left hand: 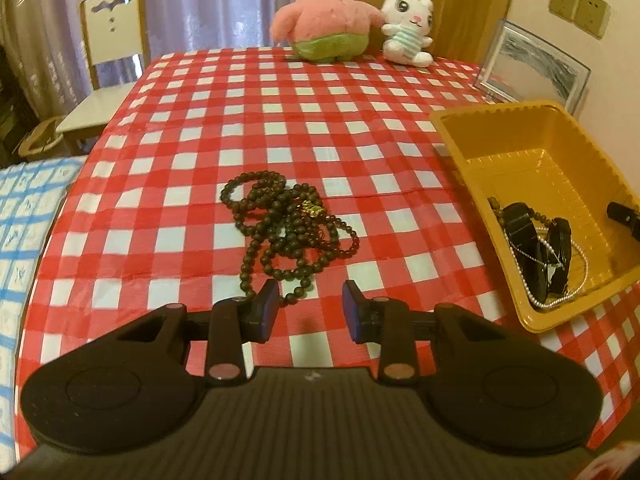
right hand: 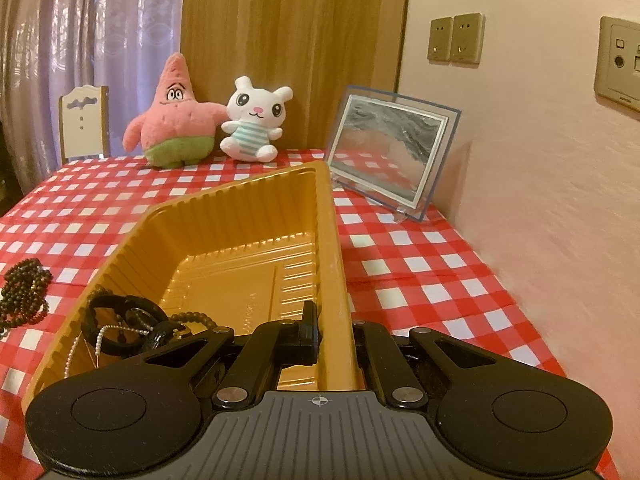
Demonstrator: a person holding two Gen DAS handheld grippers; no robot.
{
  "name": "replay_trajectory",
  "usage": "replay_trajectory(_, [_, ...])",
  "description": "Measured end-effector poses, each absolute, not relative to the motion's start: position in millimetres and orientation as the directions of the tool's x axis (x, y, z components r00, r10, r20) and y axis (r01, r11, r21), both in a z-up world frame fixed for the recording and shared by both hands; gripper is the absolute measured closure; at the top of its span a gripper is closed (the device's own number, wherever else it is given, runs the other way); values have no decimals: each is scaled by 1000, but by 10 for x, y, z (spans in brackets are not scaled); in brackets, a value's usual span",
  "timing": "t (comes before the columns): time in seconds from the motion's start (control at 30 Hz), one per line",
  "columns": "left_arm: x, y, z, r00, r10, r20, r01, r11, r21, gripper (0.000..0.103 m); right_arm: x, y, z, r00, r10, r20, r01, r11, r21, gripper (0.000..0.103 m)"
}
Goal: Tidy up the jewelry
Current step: 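Move the left gripper to the dark wooden bead strands and grasp one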
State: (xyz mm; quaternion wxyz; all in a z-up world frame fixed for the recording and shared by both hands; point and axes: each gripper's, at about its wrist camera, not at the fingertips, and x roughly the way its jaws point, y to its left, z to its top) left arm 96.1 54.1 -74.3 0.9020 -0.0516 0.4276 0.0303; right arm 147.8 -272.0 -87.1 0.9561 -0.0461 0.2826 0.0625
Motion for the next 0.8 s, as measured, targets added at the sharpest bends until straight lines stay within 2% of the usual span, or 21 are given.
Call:
replay_trajectory(0.3, [1222,325,-891,660,-47,-750,78,997,6,74,1421,-2804,-856,836,46,-547,-98,993,-65,100])
replay_trajectory(0.5, [1486,211,-1011,656,-77,-751,174,983,51,83,1375,-2825,-857,833,28,-553,-78,995,-67,100])
replay_trajectory(0.57, [1589,193,-1060,645,-83,-760,189,981,53,91,1370,-2825,-855,832,27,-554,-76,995,-66,100])
replay_trajectory(0.8, [1801,165,-1225,593,-65,-802,193,979,64,95,1369,-2831,-852,830,26,-558,-71,996,-60,100])
